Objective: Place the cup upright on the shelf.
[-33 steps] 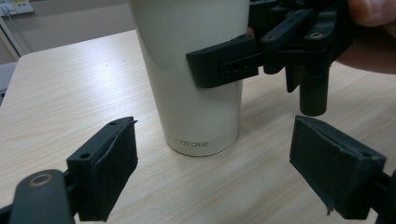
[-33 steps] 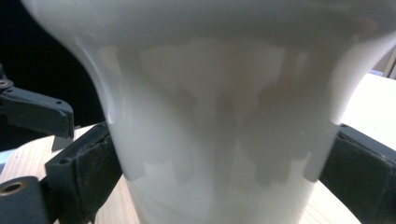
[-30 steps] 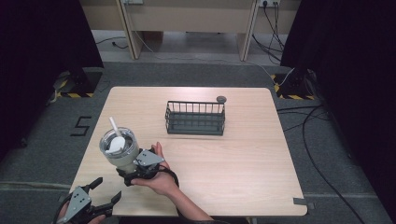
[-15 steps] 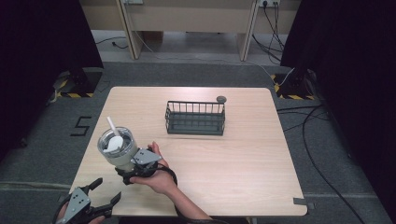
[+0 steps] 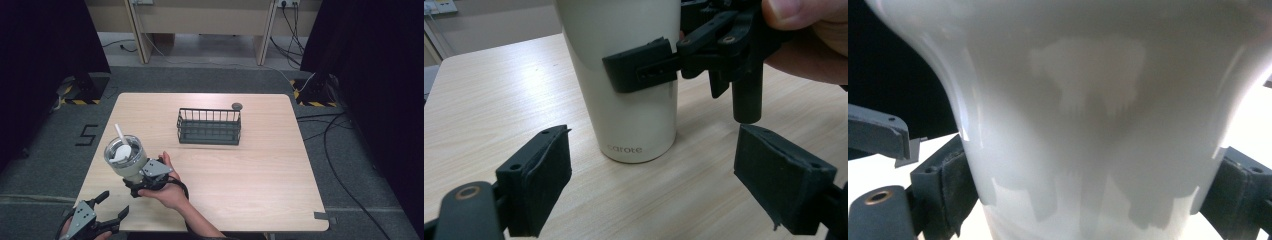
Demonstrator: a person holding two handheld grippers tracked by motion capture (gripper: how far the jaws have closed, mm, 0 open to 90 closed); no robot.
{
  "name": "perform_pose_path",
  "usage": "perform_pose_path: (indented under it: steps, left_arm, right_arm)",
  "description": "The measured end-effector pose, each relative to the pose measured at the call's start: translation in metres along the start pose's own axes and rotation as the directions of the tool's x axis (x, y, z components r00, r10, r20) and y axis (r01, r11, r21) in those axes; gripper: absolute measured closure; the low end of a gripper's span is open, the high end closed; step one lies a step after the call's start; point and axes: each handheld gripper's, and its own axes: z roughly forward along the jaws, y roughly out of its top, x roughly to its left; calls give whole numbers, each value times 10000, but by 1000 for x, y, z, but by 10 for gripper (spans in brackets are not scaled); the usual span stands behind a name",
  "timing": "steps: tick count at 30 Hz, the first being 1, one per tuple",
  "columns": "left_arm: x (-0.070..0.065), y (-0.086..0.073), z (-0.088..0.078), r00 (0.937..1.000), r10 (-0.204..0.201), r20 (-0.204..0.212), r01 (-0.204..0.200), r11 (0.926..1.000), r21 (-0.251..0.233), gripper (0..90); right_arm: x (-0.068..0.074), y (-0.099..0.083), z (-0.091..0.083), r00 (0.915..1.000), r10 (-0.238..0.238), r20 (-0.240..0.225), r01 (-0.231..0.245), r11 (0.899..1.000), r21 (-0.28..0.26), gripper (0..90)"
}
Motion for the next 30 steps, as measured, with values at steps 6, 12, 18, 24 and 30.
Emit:
perform_pose_path:
  steps: [6,12,18,24,30]
  left_arm:
    - [0,0,0,10000,5,4,-5,10000,22,145]
    - [0,0,0,10000,-16,-33,16,10000,-9,144]
    - [0,0,0,10000,-26,-45,26,10000,16,144]
    - [0,0,0,10000,-33,-59,33,10000,21,144]
    - [0,0,0,10000,-33,-72,33,10000,17,144]
  right_arm:
    - [-5,8,-8,9999,40,153,-37,9998,-212,111]
    - [-14,19,-22,9989,75,455,-49,9983,-573,111]
    - [-26,32,-38,9962,43,869,31,9963,-859,111]
    - [-41,39,-53,9902,182,1388,-47,9953,-970,111]
    - [-55,42,-67,9829,74,1842,96,9958,-910,111]
